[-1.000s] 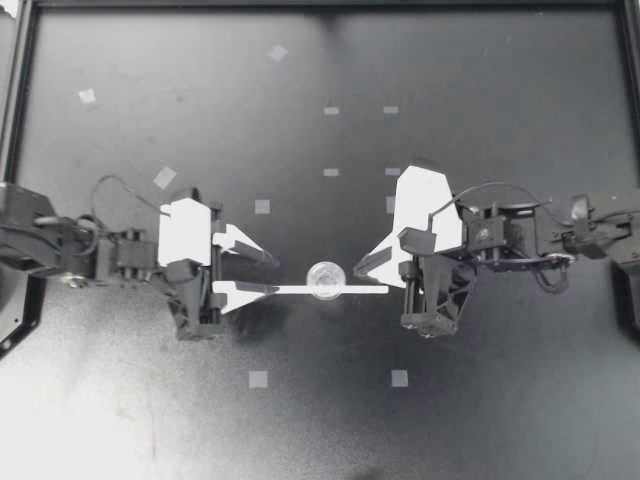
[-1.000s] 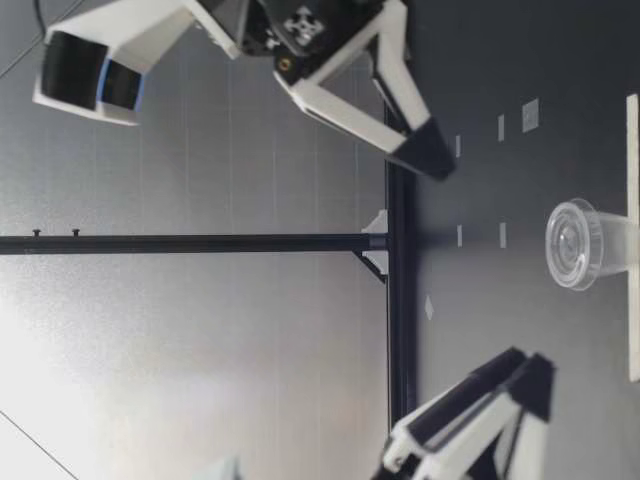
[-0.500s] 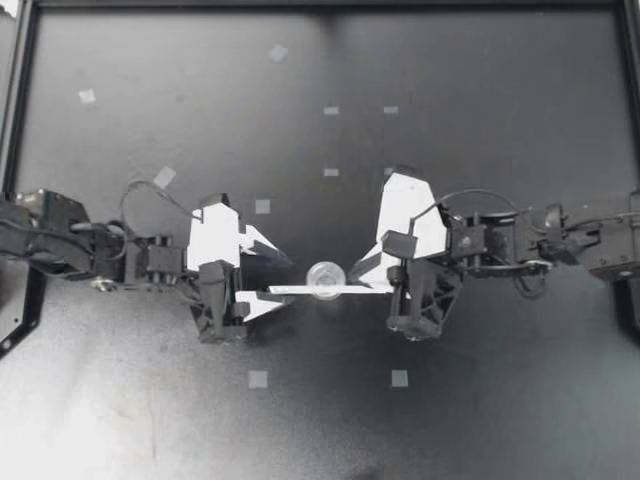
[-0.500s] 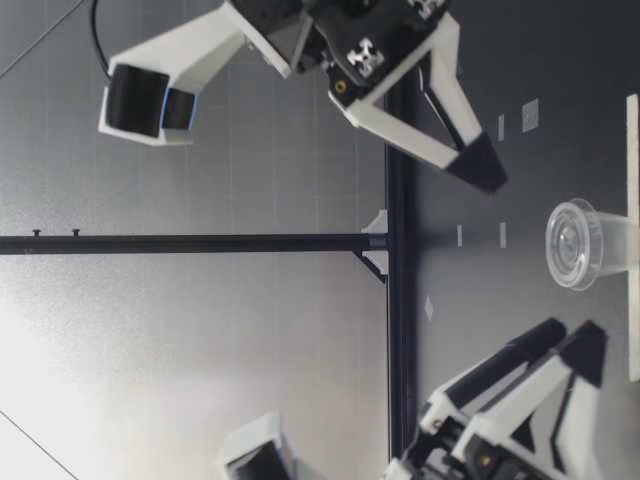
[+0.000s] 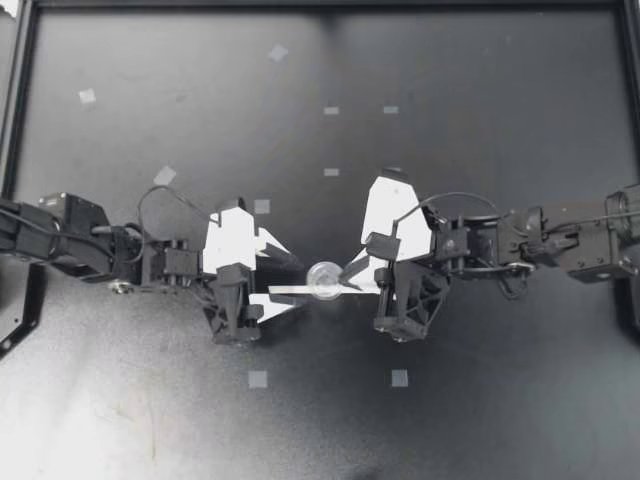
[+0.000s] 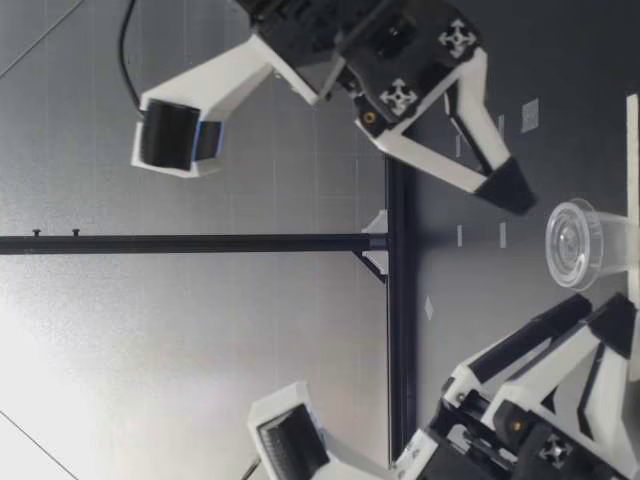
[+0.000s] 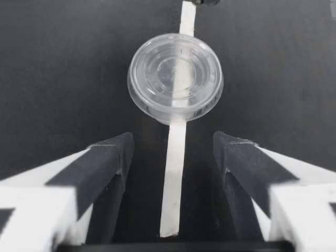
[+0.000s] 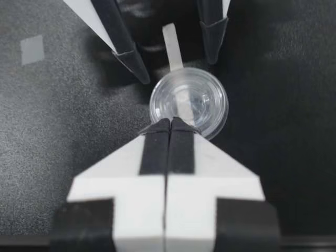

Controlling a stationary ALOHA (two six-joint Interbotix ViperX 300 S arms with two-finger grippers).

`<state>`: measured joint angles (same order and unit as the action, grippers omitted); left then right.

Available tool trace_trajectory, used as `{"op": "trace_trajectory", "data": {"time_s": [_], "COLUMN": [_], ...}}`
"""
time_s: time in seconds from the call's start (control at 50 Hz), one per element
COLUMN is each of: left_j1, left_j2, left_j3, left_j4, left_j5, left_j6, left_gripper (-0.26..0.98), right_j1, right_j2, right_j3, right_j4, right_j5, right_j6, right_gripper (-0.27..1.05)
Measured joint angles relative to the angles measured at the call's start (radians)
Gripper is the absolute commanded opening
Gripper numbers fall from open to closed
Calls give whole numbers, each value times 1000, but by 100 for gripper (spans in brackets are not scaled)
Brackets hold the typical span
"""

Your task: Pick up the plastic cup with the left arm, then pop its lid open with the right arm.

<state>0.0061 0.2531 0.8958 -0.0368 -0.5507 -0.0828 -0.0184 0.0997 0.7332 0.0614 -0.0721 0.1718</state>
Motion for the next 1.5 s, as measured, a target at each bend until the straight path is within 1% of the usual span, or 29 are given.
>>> {"op": "trace_trajectory", "data": {"time_s": [0.38, 0.8, 1.24, 1.5], "left_j1": [0, 0, 0, 0], "left_j2": [32, 60, 97, 98], "left_j3": [-18, -46, -84, -86], "left_j4": [2, 0, 2, 2], "left_j5": [-41, -44, -64, -64], "left_j6": [2, 6, 8, 6], "left_gripper": [62, 62, 62, 62], "right_j1": [0, 0, 0, 0], "right_j2": [18, 54, 64, 64], "right_j3": [-2, -28, -25, -5], "right_j4": [2, -2, -3, -3], "right_j5": [-3, -3, -5, -5], "right_j6": [11, 11, 11, 20], "right_gripper": [-10, -10, -10, -10]}}
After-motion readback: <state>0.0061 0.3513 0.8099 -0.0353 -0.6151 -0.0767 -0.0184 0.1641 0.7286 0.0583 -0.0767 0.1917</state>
